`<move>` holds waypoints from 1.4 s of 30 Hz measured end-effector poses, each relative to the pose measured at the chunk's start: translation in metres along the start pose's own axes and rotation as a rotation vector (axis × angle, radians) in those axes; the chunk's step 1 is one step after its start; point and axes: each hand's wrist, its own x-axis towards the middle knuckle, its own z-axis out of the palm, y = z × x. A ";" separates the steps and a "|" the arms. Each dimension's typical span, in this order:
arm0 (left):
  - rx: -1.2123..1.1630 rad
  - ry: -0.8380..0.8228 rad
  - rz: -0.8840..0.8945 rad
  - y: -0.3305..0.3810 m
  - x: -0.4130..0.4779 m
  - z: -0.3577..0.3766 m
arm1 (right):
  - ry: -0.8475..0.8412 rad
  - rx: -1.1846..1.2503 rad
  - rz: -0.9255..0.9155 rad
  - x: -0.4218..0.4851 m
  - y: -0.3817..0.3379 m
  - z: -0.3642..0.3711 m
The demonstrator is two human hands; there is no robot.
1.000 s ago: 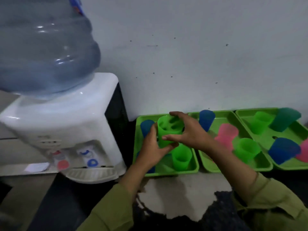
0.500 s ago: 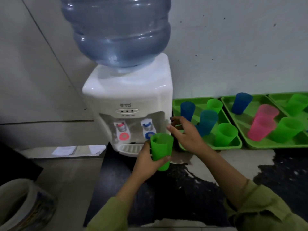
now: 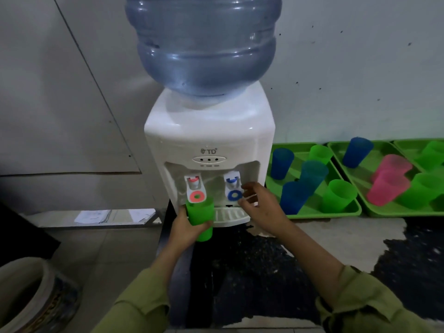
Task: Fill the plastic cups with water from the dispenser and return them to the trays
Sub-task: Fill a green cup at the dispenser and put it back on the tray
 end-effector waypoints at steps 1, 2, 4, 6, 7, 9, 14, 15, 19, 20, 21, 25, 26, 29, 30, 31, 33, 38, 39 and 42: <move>-0.001 -0.004 0.015 0.001 0.004 0.000 | -0.002 0.001 -0.001 0.001 0.000 0.003; 0.000 -0.011 0.034 0.002 0.007 -0.001 | -0.004 0.002 -0.006 0.003 0.001 0.005; -0.005 -0.014 0.077 0.006 0.012 -0.001 | -0.010 -0.015 -0.034 0.005 0.003 0.010; -0.012 0.010 0.104 0.007 0.017 -0.001 | -0.030 -0.033 -0.059 0.007 0.003 0.017; -0.011 0.019 0.109 0.007 0.020 -0.001 | -0.044 -0.038 -0.069 0.008 0.002 0.020; 0.003 0.023 0.120 0.004 0.024 -0.001 | -0.070 -0.072 -0.086 0.012 -0.002 0.028; -0.042 0.022 0.129 -0.006 0.031 -0.002 | -0.127 -0.203 -0.091 0.028 -0.020 0.046; -0.056 0.022 0.129 -0.008 0.032 -0.002 | -0.133 -0.231 -0.081 0.032 -0.024 0.050; -0.060 0.025 0.140 -0.013 0.035 -0.002 | -0.210 -0.261 0.005 0.049 -0.038 0.065; -0.054 0.025 0.146 -0.014 0.036 -0.003 | -0.232 -0.267 0.024 0.052 -0.040 0.069; -0.048 0.020 0.152 -0.015 0.036 -0.003 | -0.249 -0.287 0.037 0.055 -0.042 0.072; -0.044 -0.001 0.159 -0.018 0.039 -0.004 | -0.271 -0.361 0.056 0.061 -0.043 0.077; -0.043 0.002 0.156 -0.019 0.039 -0.004 | -0.281 -0.358 0.054 0.060 -0.044 0.076; -0.052 0.010 0.144 -0.018 0.039 -0.004 | -0.327 -0.300 0.063 0.056 -0.046 0.069; -0.056 0.012 0.144 -0.018 0.040 -0.004 | -0.341 -0.267 0.081 0.055 -0.047 0.066; -0.061 0.015 0.147 -0.017 0.040 -0.003 | -0.351 -0.223 0.108 0.053 -0.049 0.062; -0.081 0.012 0.151 -0.016 0.039 -0.004 | -0.371 -0.066 0.176 0.049 -0.056 0.055; -0.057 -0.001 0.173 -0.013 0.038 -0.006 | -0.304 0.273 0.226 0.040 -0.076 0.032; -0.050 0.001 0.172 -0.012 0.038 -0.006 | -0.268 0.260 0.205 0.040 -0.078 0.027; -0.059 0.001 0.168 -0.011 0.038 -0.005 | -0.201 0.098 0.126 0.036 -0.075 0.012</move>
